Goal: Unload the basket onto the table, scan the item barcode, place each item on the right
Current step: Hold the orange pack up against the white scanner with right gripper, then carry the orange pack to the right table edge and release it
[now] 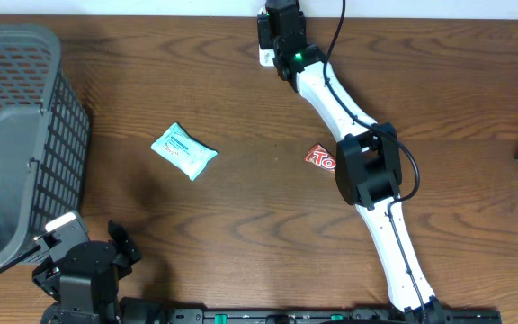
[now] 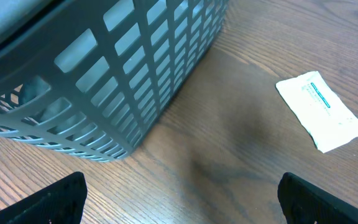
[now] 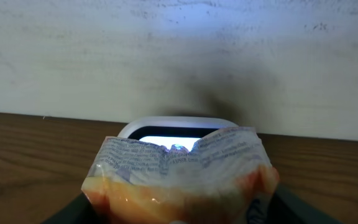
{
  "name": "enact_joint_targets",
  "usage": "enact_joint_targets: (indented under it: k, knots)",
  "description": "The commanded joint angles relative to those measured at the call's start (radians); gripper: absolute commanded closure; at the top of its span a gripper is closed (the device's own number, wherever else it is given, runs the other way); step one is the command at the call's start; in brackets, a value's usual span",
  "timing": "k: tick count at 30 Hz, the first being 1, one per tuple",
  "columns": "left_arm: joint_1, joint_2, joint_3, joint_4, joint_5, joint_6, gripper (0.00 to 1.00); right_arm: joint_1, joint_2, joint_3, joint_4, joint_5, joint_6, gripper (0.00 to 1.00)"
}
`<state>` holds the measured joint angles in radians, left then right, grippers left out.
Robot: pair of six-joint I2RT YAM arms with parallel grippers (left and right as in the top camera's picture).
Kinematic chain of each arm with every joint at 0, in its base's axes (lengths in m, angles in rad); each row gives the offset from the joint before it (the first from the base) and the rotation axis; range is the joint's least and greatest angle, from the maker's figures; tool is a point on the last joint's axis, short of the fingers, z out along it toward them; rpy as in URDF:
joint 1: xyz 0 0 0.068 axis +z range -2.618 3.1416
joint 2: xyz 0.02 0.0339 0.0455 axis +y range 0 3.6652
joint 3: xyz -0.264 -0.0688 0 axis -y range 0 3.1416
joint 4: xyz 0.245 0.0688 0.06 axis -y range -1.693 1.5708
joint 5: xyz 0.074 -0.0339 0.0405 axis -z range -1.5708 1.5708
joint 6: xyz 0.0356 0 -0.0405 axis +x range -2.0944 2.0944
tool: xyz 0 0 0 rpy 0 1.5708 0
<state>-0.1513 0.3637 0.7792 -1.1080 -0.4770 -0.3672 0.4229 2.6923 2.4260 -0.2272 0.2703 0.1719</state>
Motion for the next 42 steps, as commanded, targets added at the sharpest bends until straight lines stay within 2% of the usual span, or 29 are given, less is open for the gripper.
enact_joint_targets:
  k: [1,6,9,13,16,18,20,22,25,28,35,37,38,39,40,42]
  knots:
    - [0.005,0.000,0.002,-0.003,-0.006,-0.005,0.02,-0.004,-0.038,0.010,-0.020,0.021,-0.037,0.44]
    - [0.005,0.000,0.002,-0.003,-0.006,-0.005,0.02,-0.010,-0.134,0.010,-0.166,0.106,-0.077,0.47]
    - [0.005,0.000,0.002,-0.003,-0.006,-0.005,0.02,-0.019,-0.217,0.010,-0.338,0.235,-0.076,0.47]
    - [0.005,0.000,0.002,-0.003,-0.006,-0.005,0.02,-0.053,-0.309,0.010,-0.593,0.271,-0.060,0.48]
    - [0.005,0.000,0.002,-0.003,-0.006,-0.005,0.02,-0.103,-0.353,0.010,-0.797,0.271,-0.045,0.48]
    - [0.005,0.000,0.002,-0.003,-0.006,-0.005,0.02,-0.145,-0.359,0.010,-0.912,0.271,-0.045,0.44]
    - [0.005,0.000,0.002,-0.003,-0.006,-0.005,0.02,-0.201,-0.356,0.010,-1.018,0.271,-0.045,0.45]
    - [0.005,0.000,0.002,-0.003,-0.006,-0.005,0.02,-0.262,-0.349,0.008,-1.102,0.271,-0.045,0.50]
    - [0.005,0.000,0.002,-0.003,-0.006,-0.005,0.02,-0.370,-0.339,-0.013,-1.184,0.270,0.004,0.53]
    - [0.005,0.000,0.002,-0.003,-0.006,-0.005,0.02,-0.479,-0.338,-0.070,-1.194,0.257,0.098,0.48]
    - [0.005,0.000,0.002,-0.003,-0.006,-0.005,0.02,-0.699,-0.338,-0.257,-1.126,0.148,0.113,0.54]
    - [0.005,0.000,0.002,-0.003,-0.006,-0.005,0.02,-0.751,-0.338,-0.318,-1.077,0.145,0.113,0.48]
    - [0.005,0.000,0.002,-0.003,-0.006,-0.005,0.02,-0.776,-0.338,-0.347,-1.053,0.142,0.112,0.35]
    - [0.005,0.000,0.002,-0.003,-0.006,-0.005,0.02,-0.801,-0.338,-0.373,-1.033,0.142,0.112,0.15]
    - [0.005,0.000,0.002,-0.003,-0.006,-0.005,0.02,-0.823,-0.338,-0.391,-1.020,0.142,0.112,0.12]
    - [0.005,0.000,0.002,-0.003,-0.006,-0.005,0.02,-0.850,-0.338,-0.389,-1.021,0.120,0.112,0.12]
